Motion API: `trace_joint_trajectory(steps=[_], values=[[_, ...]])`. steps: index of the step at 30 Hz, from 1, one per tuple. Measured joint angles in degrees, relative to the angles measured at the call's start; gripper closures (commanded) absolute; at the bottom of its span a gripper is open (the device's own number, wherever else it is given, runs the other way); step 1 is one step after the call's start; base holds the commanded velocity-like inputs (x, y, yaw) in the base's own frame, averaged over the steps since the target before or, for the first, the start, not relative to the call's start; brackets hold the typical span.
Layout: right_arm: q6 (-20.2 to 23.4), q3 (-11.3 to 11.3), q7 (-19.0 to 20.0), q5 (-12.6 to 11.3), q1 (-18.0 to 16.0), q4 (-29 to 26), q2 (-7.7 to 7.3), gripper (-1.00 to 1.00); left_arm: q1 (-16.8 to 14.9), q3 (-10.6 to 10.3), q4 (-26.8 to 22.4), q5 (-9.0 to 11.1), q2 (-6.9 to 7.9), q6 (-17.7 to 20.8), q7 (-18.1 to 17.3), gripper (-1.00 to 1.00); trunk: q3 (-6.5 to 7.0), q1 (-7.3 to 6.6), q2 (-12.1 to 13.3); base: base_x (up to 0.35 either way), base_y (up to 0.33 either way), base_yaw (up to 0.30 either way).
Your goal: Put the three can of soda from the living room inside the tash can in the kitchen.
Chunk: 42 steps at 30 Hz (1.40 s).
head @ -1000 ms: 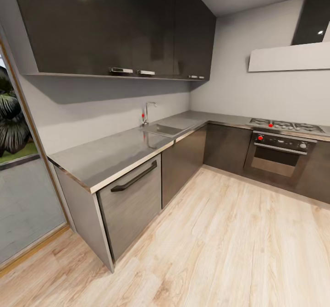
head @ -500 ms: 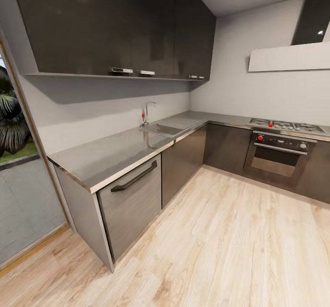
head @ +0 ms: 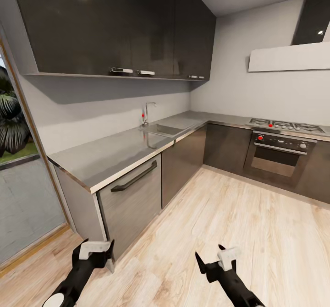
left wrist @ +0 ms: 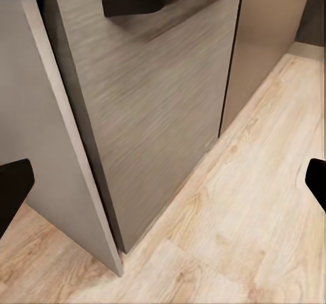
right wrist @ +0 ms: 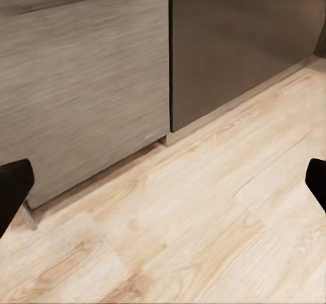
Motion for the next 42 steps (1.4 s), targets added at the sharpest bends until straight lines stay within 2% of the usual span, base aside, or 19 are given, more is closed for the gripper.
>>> trace_joint_trajectory(steps=[5,9,10,12,13,17,19,21,22,27,32,33,42], values=[[0.2,-0.6,3.3,-0.1,3.2,-4.4,-0.49,-1.00,1.1,0.1,-1.5,0.0,0.05,-2.6,-2.5,-1.00,0.00,0.00,0.0,0.000,0.000,0.000],[-5.3,-3.6,5.0,-0.4,5.3,-3.0,-1.60,-1.00,2.4,0.2,-1.6,-0.1,0.09,-5.9,-6.4,-1.00,0.00,0.00,0.0,0.000,0.000,0.000],[-8.8,-5.8,5.9,-0.5,5.9,-1.4,-2.05,-1.00,3.7,0.3,-1.3,-0.2,0.10,-7.5,-7.8,-1.00,-0.01,0.00,0.0,0.000,0.000,0.000],[-11.6,-8.5,7.2,-0.6,6.3,0.4,-2.43,-1.00,5.0,0.6,-0.3,-0.2,0.16,-9.4,-8.7,-1.00,0.00,0.00,0.0,0.000,0.000,0.000],[-13.5,-11.4,9.1,-0.7,6.5,2.2,-2.70,-1.00,5.8,1.5,1.2,-0.3,0.30,-11.4,-9.4,-1.00,-0.01,0.00,0.0,0.000,0.000,0.000],[-15.7,-18.7,15.4,-0.8,6.8,4.4,-2.97,-1.00,6.6,4.3,4.3,-0.2,0.41,-14.9,-10.2,-1.00,0.00,0.00,0.0,0.000,0.000,0.000],[-16.5,-26.7,23.0,-0.8,6.8,5.9,-2.86,-1.00,6.8,5.9,5.9,-0.3,0.45,-16.6,-10.6,-1.00,0.00,0.00,0.0,0.000,0.000,0.000],[-16.8,-29.6,26.0,-0.8,6.9,6.7,-2.65,-1.00,6.9,6.3,6.6,-0.4,0.44,-17.0,-10.7,-1.00,0.00,0.00,0.0,0.000,0.000,0.000],[-16.9,-31.9,28.5,-0.7,6.9,7.5,-2.43,-1.00,6.9,6.6,8.1,-0.3,0.45,-17.4,-10.7,-1.00,0.00,0.00,0.0,0.000,0.000,0.000],[-17.1,-34.1,30.7,-0.8,6.9,8.4,-2.06,-1.00,7.0,6.9,12.0,-0.4,0.46,-17.8,-10.8,-1.00,0.00,0.00,0.0,0.000,0.000,0.000],[-17.0,-34.2,30.9,-0.7,6.8,8.8,-1.47,-1.00,6.9,6.9,13.5,-0.4,0.46,-17.9,-10.8,-1.00,0.00,0.00,0.0,0.000,0.000,0.000],[-17.0,-34.2,31.0,-0.4,6.8,9.0,-0.89,-1.00,6.9,6.9,14.2,-0.5,0.43,-17.9,-10.8,-1.00,0.00,0.00,0.0,0.000,0.000,0.000],[-16.9,-34.1,29.9,-0.2,6.7,10.1,-0.22,-1.00,6.9,6.9,15.2,-0.6,0.40,-17.9,-10.8,-1.00,0.00,0.00,0.0,0.000,0.000,0.000]])
